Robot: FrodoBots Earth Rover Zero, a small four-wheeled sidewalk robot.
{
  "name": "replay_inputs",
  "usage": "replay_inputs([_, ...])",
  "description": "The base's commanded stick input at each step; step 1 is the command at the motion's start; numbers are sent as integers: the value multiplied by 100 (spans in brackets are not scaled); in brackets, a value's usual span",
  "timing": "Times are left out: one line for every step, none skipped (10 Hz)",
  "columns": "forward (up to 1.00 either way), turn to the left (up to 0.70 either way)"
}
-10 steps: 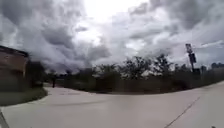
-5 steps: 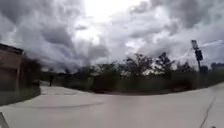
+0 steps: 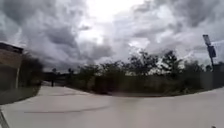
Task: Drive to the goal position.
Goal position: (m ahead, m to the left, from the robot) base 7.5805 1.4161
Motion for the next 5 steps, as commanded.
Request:
replay_inputs([85, 34])
replay_inputs([85, 34])
replay_inputs([85, 34])
replay_inputs([85, 28])
replay_inputs([85, 14])
